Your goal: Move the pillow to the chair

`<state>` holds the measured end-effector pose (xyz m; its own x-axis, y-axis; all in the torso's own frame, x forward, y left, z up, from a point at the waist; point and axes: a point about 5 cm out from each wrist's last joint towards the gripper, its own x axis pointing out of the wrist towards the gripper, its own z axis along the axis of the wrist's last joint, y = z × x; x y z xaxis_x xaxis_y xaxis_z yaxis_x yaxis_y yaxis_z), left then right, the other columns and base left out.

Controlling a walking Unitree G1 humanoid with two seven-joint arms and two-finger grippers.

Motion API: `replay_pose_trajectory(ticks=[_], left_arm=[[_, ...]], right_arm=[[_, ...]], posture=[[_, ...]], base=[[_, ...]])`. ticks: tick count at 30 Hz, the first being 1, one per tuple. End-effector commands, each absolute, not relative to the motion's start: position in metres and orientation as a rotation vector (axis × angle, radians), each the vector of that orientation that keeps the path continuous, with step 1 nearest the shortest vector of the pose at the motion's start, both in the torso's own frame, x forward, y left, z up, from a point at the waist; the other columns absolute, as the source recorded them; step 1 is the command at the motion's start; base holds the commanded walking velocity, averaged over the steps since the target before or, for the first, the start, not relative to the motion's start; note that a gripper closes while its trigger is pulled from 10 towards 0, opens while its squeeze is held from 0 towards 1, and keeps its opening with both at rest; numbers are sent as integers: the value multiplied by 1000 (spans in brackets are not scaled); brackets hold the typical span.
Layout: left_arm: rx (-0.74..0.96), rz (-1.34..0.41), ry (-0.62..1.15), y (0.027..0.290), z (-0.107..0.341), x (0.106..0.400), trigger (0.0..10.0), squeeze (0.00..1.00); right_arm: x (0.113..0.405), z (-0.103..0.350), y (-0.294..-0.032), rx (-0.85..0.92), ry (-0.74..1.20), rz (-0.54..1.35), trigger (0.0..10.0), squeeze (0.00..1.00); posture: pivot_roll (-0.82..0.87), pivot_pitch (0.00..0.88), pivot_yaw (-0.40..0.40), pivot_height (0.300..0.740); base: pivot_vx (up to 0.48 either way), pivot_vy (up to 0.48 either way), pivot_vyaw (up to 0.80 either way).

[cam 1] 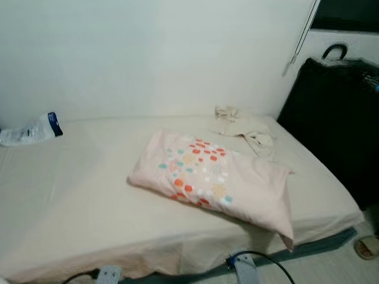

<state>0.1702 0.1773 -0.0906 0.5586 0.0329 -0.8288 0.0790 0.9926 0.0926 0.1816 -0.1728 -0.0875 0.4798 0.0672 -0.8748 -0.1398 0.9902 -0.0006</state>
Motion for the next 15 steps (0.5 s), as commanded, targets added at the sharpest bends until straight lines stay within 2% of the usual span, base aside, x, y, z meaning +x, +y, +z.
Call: replay_pose_trajectory(ticks=[1,7,15], left_arm=[[117,-13,1002,181,-94,163,10000,0],[81,24,1009,184,-94,161,10000,0],[83,-14,1002,182,-94,162,10000,0]], right_arm=[[189,-84,-169,-74,1036,133,10000,0],[191,-83,-168,-76,1033,137,10000,0],[192,-83,-167,-74,1030,142,10000,0]], posture=[[125,0,-86,740],[129,0,-86,740],[126,0,-82,740]], base=[[307,0,0],[40,0,0],[0,0,0]])
